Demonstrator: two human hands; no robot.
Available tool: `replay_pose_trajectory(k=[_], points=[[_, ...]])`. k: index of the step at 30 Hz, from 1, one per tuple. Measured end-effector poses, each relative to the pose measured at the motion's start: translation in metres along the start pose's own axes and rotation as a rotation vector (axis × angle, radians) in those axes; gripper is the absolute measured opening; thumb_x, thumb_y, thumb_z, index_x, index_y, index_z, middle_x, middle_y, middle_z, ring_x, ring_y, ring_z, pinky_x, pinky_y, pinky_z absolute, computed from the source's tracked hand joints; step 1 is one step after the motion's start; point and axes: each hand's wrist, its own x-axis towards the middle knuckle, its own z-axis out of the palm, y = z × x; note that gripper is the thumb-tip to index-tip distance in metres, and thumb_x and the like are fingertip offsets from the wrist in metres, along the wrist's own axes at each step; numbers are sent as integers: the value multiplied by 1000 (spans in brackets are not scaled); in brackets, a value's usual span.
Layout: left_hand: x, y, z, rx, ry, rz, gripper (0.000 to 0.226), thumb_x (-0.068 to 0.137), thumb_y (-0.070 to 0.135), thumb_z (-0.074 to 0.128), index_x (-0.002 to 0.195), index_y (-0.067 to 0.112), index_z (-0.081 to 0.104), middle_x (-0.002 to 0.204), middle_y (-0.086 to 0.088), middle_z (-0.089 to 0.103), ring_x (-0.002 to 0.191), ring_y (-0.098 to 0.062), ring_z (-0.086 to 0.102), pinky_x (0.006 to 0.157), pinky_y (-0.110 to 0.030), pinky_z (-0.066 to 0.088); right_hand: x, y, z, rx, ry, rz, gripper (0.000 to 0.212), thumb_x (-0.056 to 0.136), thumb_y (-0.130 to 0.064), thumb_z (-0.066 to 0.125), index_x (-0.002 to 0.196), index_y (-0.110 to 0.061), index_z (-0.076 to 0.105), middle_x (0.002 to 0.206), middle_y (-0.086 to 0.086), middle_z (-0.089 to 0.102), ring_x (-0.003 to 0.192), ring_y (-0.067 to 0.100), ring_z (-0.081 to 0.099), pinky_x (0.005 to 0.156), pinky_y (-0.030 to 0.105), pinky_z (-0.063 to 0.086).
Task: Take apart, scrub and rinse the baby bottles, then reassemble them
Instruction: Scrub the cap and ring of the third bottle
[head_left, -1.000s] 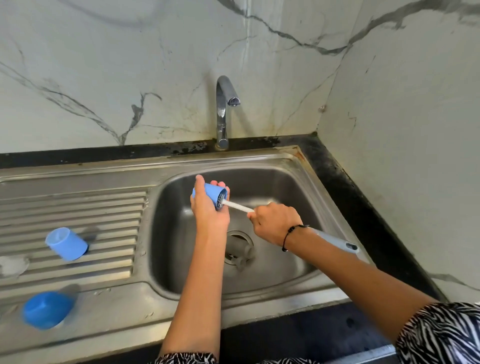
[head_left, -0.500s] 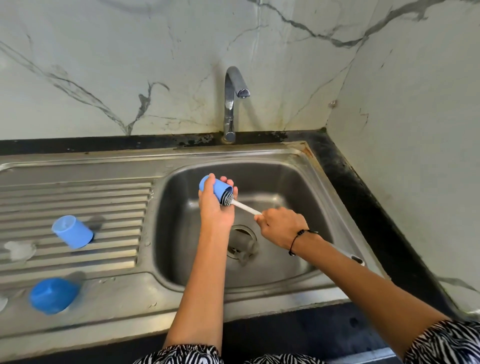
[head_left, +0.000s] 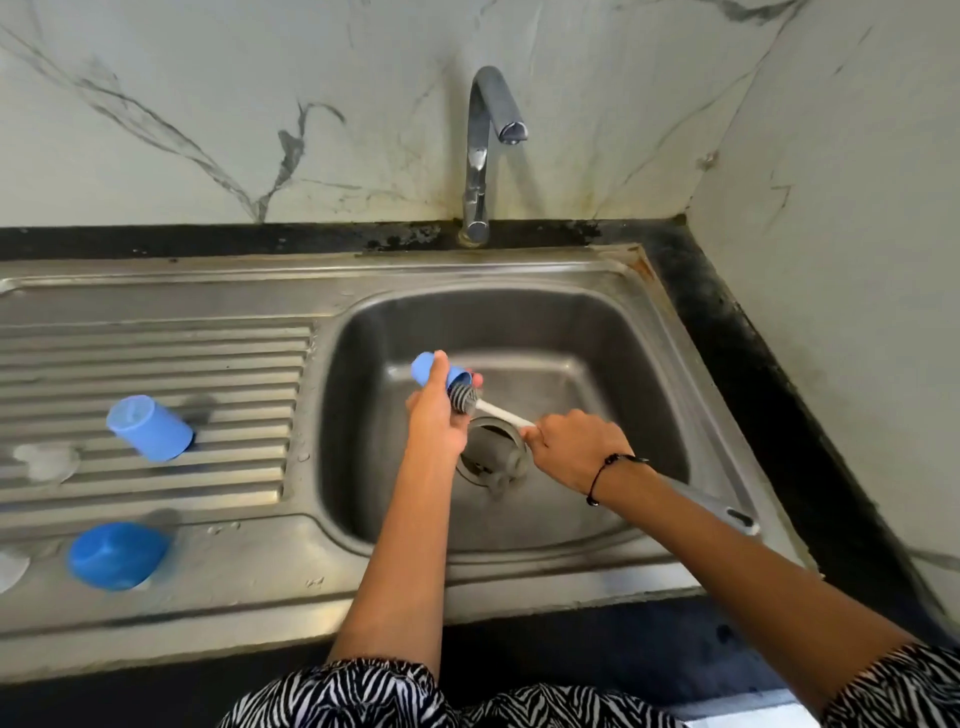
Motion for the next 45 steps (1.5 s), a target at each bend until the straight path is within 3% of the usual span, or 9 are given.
replay_pose_trajectory(k=[4, 8, 13, 18, 22, 33, 37, 45], points=[[24, -4, -23, 192, 192, -11, 36, 89, 25, 65, 115, 7, 48, 99, -14, 55, 66, -16, 54, 69, -34, 52, 8, 9, 4, -27, -64, 83, 43, 99, -40, 30, 112, -11, 58, 117, 12, 60, 105, 30, 57, 75, 31, 37], [45, -3, -37, 473, 314, 28, 30, 89, 27, 64, 110, 11, 50, 88, -6, 54, 68, -18, 50, 63, -29, 42, 29, 20, 6, 65, -108, 193, 39, 99, -32, 34, 116, -6, 58, 120, 16, 58, 109, 33, 55, 77, 31, 38], [75, -16, -44, 1078, 301, 69, 46, 76, 34, 69, 107, 3, 57, 108, -14, 64, 88, -30, 62, 79, -35, 52, 53, 18, 24, 108, -183, 202, 36, 98, -28, 36, 119, -5, 54, 121, 19, 57, 110, 36, 54, 79, 33, 42], [90, -20, -34, 1491, 253, 138, 44, 83, 32, 62, 116, 4, 53, 118, -18, 57, 112, -37, 51, 90, -40, 45, 78, 13, 42, 186, -243, 229, 29, 94, -24, 41, 116, -9, 51, 114, 17, 58, 99, 34, 56, 71, 30, 38], [102, -29, -32, 1598, 256, 141, 48, 88, 31, 60, 125, 3, 47, 129, -18, 45, 117, -37, 46, 95, -39, 39, 95, 14, 50, 209, -259, 236, 26, 93, -20, 43, 114, -8, 52, 110, 17, 59, 95, 34, 56, 70, 29, 39], [103, -40, -34, 1760, 266, 200, 52, 90, 33, 58, 131, 7, 40, 132, -17, 45, 119, -33, 44, 94, -39, 39, 103, 22, 56, 230, -255, 246, 24, 92, -16, 43, 112, -9, 53, 106, 15, 60, 79, 28, 46, 67, 29, 37], [94, -33, -28, 1725, 274, 244, 51, 90, 32, 58, 131, 7, 41, 132, -16, 43, 119, -32, 43, 94, -38, 39, 99, 24, 50, 222, -234, 262, 25, 90, -14, 43, 112, -9, 55, 107, 14, 60, 90, 31, 55, 68, 30, 40], [52, -31, -13, 1588, 231, 325, 40, 91, 23, 56, 127, 7, 47, 130, -15, 41, 119, -31, 41, 97, -38, 38, 72, 22, 22, 224, -148, 269, 32, 88, -7, 46, 118, -4, 57, 116, 20, 58, 105, 38, 56, 79, 33, 45]])
